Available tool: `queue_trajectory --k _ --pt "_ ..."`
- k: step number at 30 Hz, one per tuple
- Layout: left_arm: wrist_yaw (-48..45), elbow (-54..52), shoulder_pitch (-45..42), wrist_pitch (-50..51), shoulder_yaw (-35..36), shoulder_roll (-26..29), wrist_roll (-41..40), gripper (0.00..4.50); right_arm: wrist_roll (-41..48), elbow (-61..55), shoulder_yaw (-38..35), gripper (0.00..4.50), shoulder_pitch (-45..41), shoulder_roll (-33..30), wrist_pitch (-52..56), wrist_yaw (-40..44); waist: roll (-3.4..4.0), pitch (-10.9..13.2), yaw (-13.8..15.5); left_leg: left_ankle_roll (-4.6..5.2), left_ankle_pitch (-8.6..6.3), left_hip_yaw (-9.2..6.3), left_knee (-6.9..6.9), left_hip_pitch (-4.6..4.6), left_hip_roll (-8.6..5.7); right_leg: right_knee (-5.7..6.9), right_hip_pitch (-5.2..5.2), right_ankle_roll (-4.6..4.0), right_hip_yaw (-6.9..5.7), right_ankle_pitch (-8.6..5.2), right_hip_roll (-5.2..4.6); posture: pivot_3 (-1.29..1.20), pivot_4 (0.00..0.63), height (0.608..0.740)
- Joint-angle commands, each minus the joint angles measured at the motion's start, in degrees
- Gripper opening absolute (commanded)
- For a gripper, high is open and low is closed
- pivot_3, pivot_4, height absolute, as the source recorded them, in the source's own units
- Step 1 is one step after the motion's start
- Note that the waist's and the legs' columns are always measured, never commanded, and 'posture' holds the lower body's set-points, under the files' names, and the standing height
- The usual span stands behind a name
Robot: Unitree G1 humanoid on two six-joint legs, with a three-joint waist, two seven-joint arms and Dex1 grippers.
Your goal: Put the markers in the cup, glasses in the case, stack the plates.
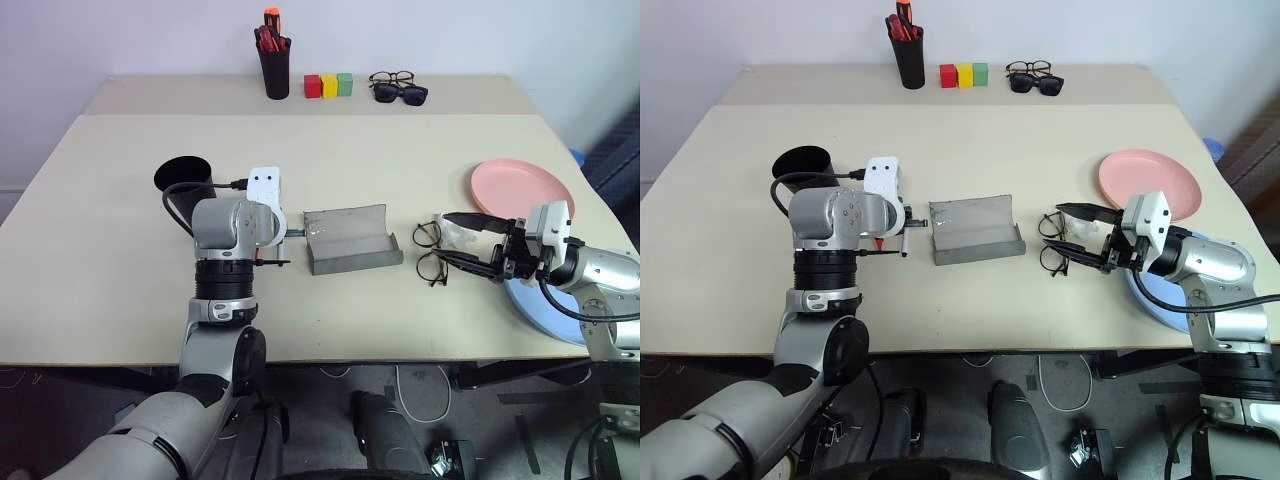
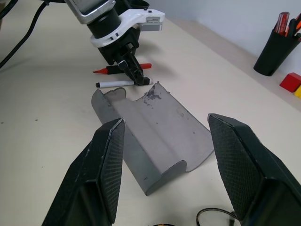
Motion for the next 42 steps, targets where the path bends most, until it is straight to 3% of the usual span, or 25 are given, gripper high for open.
queue_trajectory --k 1,12,17,24,27,33,35,42 --pt "0.3 1.5 -0.4 -0.3 -0.7 0.6 1.0 0.06 0.5 -2.1 -1.6 2.86 -0.5 -0.1 -0.7 -0.5 0.00 0.0 0.0 -0.02 0.01 0.00 0.01 0.01 0.00 0.00 0.01 -0.01 0.00 0.01 0.00 0.00 0.150 0.740" --pt "0.5 -3.3 1.4 1.7 -1.1 0.0 1.2 0.02 0.3 -0.6 -1.5 2.86 -1.3 0.0 -1.3 -0.6 0.01 0.0 -0.2 -0.21 0.12 0.00 -0.01 0.04 0.00 0.00 0.01 -0.02 0.01 0.11 0.00 0.00 0.150 0.740" --pt "-3.9 -11.7 4.1 -1.2 -7.5 3.4 0.2 0.02 -0.1 0.4 -1.2 2.86 -2.2 0.4 -1.8 -0.7 0.00 0.0 -0.1 -0.21 0.12 0.00 -0.05 0.01 0.00 -0.02 -0.01 -0.02 0.01 0.12 0.00 0.00 0.150 0.740" --pt "-12.0 -28.0 10.0 -20.6 -20.5 13.0 2.9 0.02 -0.5 2.8 -1.1 2.86 -3.5 0.6 -2.1 -0.4 0.01 0.0 0.0 -0.31 0.17 0.01 -0.05 -0.04 0.00 -0.04 -0.03 -0.05 0.02 0.12 -0.03 0.00 0.150 0.740" --pt "-13.1 -31.1 11.7 -29.6 -21.9 15.2 4.7 0.02 -0.7 3.7 -0.9 2.86 -4.4 0.6 -2.1 -0.4 0.01 0.0 0.1 -0.31 0.18 0.01 -0.05 -0.03 0.00 -0.05 -0.01 -0.07 0.02 0.12 -0.04 0.00 0.150 0.740" --pt "-5.3 -28.2 14.1 -50.3 -17.2 14.1 10.1 0.02 -0.9 4.5 -0.8 2.86 -5.5 0.7 -2.2 -0.6 0.01 0.0 0.0 -0.30 0.18 0.01 0.00 -0.03 0.01 -0.04 0.00 -0.21 0.03 0.09 -0.03 0.00 0.150 0.740" --pt "-0.8 -23.5 14.8 -61.7 -15.2 15.5 13.4 0.02 -1.0 4.7 -0.7 2.86 -5.9 0.8 -2.2 -0.6 0.02 0.0 0.0 -0.29 0.19 0.01 0.00 -0.01 0.01 -0.03 0.00 -0.18 0.03 0.12 -0.03 0.00 0.150 0.740" --pt "7.1 -11.4 14.8 -73.5 -7.7 19.4 17.4 0.02 -1.3 5.7 -0.2 2.86 -7.5 1.1 -2.1 -0.1 0.03 0.0 0.2 -0.28 0.19 0.02 0.05 -0.02 0.02 -0.01 0.00 -0.09 0.04 0.20 -0.04 0.00 0.150 0.740"
